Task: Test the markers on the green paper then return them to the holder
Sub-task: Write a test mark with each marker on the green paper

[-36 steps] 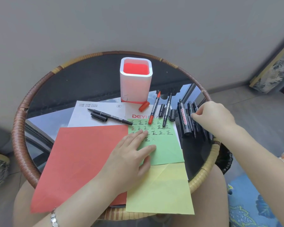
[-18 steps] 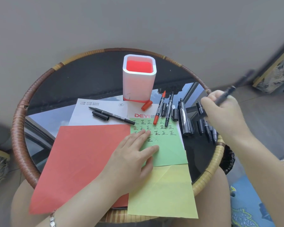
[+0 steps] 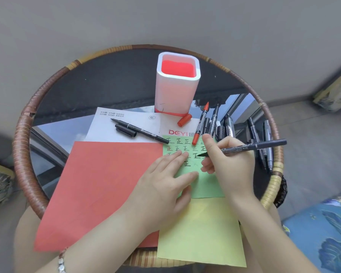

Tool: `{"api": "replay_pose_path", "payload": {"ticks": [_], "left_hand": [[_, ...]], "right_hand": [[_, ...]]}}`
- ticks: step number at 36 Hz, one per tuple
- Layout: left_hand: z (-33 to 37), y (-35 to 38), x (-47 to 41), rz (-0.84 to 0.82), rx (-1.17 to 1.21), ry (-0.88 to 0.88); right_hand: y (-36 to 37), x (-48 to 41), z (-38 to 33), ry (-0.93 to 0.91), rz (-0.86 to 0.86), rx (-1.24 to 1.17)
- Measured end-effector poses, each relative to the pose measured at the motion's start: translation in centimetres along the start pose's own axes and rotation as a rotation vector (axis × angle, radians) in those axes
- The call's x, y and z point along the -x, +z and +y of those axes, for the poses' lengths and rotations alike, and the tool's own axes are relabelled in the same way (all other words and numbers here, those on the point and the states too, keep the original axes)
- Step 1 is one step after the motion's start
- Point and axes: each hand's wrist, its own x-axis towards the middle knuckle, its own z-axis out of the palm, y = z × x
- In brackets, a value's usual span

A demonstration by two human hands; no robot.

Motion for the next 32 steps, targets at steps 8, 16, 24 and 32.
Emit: {"api": "replay_pose_path", "payload": {"ticks": [8, 16, 24, 32], "left_hand": [[0.0, -0.1, -0.1, -0.01, 0.002, 0.004], [0.1, -0.1, -0.1, -0.026, 0.012, -0.014], [0.1, -0.1, 0.0, -0.035, 0.012, -0.025], [0.1, -0.1, 0.0, -0.021, 0.006, -0.022]], "right_hand": [[0.7, -0.5, 2.2, -0.077, 0.132, 0.141], [0.9, -0.6, 2.7, -0.102, 0.109, 0.173], [0.9, -0.7, 2.8, -0.13, 0.094, 0.216], [0.8, -0.7, 2.8, -0.165, 0.126, 0.289]]}}
